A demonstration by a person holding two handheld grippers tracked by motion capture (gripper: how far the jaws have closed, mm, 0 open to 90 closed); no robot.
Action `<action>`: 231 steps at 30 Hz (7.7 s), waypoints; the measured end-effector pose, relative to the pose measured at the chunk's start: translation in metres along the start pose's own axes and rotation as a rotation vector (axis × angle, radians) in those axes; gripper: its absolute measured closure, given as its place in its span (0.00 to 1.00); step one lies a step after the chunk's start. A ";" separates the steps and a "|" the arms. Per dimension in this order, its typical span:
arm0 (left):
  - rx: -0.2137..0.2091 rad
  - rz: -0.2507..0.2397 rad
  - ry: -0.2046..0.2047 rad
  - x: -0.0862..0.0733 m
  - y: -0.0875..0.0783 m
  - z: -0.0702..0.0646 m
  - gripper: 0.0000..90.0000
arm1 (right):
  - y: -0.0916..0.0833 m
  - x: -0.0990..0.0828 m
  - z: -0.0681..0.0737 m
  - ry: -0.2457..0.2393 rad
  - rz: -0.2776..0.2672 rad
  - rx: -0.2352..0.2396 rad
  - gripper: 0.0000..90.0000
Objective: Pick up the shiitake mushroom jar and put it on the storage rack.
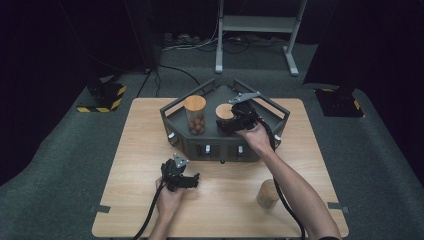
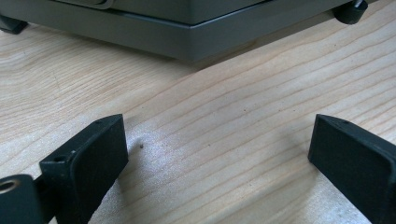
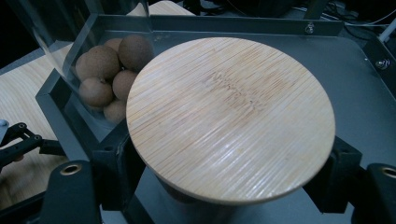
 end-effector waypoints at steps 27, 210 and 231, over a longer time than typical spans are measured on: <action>0.000 0.000 0.000 0.000 0.000 0.000 0.05 | 0.001 -0.003 -0.002 0.007 -0.003 0.003 0.21; 0.001 -0.006 0.001 0.000 0.000 0.000 0.05 | -0.070 -0.107 -0.004 0.079 -0.181 0.087 0.10; 0.001 -0.007 0.000 0.000 0.000 0.000 0.05 | -0.072 -0.125 -0.007 0.116 -0.208 0.109 0.10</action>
Point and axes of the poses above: each handheld gripper's, and its own axes: y roughly forward along the jaws, x roughly out of its top, z roughly to its left, the point moved 6 cm from there along y, roughly forward along the jaws, and after that the axes turned 14 degrees about z, right-handed, at the moved point
